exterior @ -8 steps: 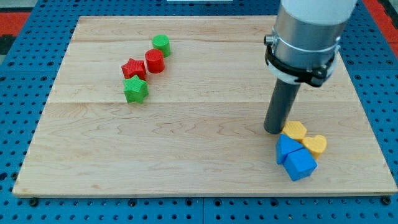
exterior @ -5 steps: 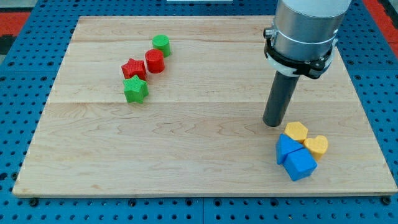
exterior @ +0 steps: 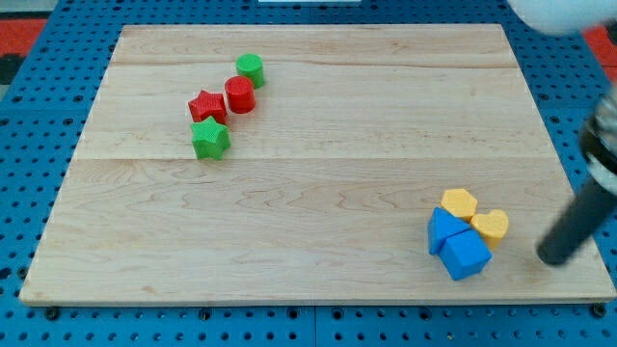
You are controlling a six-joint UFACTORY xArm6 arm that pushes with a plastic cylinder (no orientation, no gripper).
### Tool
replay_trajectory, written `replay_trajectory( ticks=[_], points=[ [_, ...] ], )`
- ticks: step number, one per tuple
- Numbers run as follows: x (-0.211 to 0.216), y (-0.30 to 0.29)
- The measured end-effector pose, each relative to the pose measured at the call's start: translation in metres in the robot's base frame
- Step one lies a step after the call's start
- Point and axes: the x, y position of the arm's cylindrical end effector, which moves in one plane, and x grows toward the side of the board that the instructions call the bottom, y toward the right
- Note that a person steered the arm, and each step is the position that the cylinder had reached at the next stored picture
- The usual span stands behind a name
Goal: Push the blue blocks above the yellow hexagon
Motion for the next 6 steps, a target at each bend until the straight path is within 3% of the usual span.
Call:
replay_trajectory(
  ticks=[1,2,5,6],
  points=[
    [0.018,-0.012],
    [0.017,-0.075],
    [-0.062,-0.110],
    [-0.079,-0.150]
  ],
)
